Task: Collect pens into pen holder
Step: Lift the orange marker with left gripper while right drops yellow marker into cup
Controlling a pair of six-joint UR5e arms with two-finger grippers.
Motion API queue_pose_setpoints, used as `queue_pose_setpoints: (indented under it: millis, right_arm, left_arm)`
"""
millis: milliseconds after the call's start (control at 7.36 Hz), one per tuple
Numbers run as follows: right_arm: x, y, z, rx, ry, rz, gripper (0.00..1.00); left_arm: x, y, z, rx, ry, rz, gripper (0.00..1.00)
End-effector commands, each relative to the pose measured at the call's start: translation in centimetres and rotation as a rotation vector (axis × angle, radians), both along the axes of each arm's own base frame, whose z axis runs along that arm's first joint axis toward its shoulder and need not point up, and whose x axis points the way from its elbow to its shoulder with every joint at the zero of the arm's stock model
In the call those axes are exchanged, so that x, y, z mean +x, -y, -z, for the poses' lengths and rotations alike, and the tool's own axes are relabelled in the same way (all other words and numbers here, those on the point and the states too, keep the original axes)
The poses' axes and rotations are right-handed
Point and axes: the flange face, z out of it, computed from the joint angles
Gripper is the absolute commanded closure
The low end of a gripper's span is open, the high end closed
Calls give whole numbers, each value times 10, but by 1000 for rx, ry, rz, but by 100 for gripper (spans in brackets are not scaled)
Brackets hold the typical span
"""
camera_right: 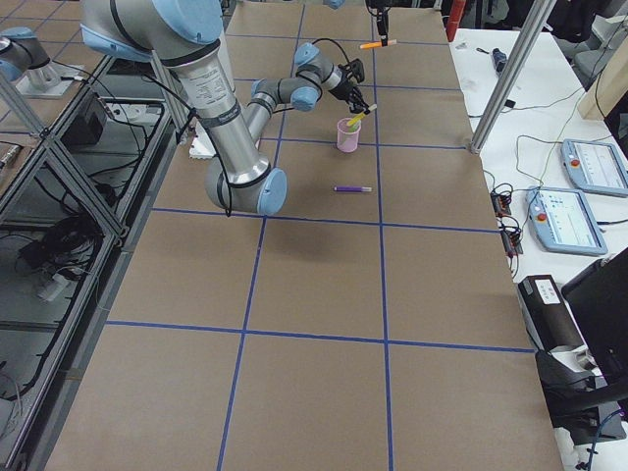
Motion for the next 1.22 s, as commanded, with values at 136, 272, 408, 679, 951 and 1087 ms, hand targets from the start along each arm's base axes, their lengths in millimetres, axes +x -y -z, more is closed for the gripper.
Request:
queue_pose_setpoints:
  millis: [136, 272, 408, 679, 951, 1087]
  right_arm:
    - [-22, -27, -8, 51, -46, -41, 30]
    - [-23, -31, -7, 59, -44, -52, 1]
    - [-24, -32, -8, 56, -42, -51, 1]
    - [-15, -32, 1, 64, -26, -37, 1]
    - [17, 8, 2, -37, 37, 82, 1]
    - [39, 34, -3, -98, 58, 142, 1]
  left_arm:
    - [2, 1, -2, -5, 3, -3, 100]
    - [3, 1, -2, -4, 4, -3, 100]
    - [2, 2, -1, -2, 3, -2, 100]
    - [-1, 0, 6, -21, -22, 42, 100]
    - [-8, 6, 32, -36, -42, 236, 100]
    - [-7, 5, 45, -33, -56, 323, 100]
